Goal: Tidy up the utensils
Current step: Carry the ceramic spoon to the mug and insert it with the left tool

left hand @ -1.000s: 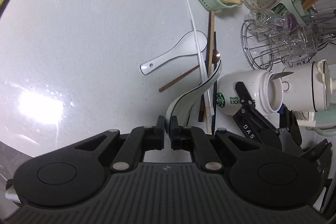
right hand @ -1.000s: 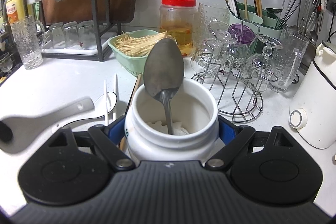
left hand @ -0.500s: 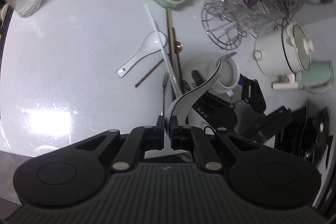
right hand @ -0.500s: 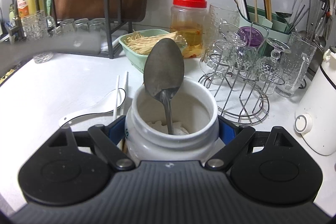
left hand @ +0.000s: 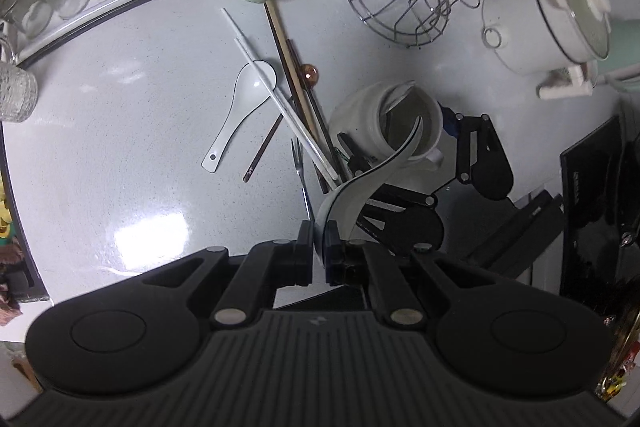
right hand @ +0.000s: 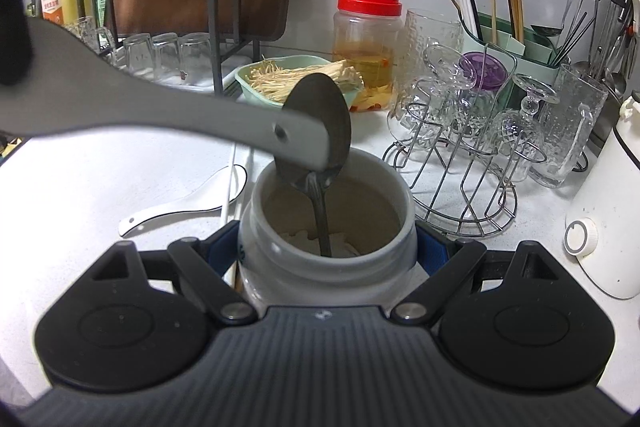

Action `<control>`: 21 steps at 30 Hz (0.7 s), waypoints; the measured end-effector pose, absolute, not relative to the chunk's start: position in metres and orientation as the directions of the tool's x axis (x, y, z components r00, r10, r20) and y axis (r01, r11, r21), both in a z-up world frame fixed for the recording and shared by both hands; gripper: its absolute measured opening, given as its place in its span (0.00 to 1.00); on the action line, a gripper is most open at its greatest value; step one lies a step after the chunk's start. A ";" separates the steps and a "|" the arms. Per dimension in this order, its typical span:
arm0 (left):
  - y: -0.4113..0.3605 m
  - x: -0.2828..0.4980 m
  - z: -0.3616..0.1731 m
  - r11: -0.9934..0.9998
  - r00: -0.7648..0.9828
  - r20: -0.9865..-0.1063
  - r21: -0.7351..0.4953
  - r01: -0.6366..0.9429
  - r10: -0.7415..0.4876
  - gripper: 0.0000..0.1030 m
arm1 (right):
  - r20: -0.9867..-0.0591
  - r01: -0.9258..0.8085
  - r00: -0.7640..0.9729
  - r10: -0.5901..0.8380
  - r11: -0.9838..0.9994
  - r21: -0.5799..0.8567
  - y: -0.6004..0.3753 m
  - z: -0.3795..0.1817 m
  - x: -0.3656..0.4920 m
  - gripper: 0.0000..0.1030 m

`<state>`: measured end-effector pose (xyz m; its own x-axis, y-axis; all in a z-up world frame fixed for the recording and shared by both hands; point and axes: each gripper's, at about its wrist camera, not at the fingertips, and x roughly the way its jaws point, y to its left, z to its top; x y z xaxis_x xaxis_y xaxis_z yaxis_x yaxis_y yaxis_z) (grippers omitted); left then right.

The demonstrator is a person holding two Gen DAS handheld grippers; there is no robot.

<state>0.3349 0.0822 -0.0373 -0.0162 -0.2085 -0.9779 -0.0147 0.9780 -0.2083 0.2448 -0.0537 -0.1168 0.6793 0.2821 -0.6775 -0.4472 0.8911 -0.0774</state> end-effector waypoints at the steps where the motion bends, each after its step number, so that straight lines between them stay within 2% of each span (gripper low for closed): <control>1: 0.079 0.340 -0.040 0.980 -0.032 -0.980 -0.197 -0.002 -0.197 0.06 | -0.678 -0.446 0.680 0.281 0.891 -0.078 -0.054 -0.117 0.245 0.88; 14: 0.009 0.394 -0.061 0.977 -0.149 -0.988 -0.070 0.203 -0.040 0.06 | -0.668 -0.440 0.689 0.281 0.894 -0.078 -0.054 -0.118 0.243 0.88; 21: -0.020 0.408 -0.058 0.960 -0.089 -0.996 -0.033 0.277 -0.008 0.08 | -0.664 -0.438 0.693 0.281 0.896 -0.078 -0.054 -0.118 0.241 0.88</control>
<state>0.4082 -0.0201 -0.0584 -0.0892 -0.0082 -0.9960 0.2766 0.9604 -0.0327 0.2414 -0.0541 -0.1184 0.6930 0.2808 -0.6640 -0.4379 0.8956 -0.0782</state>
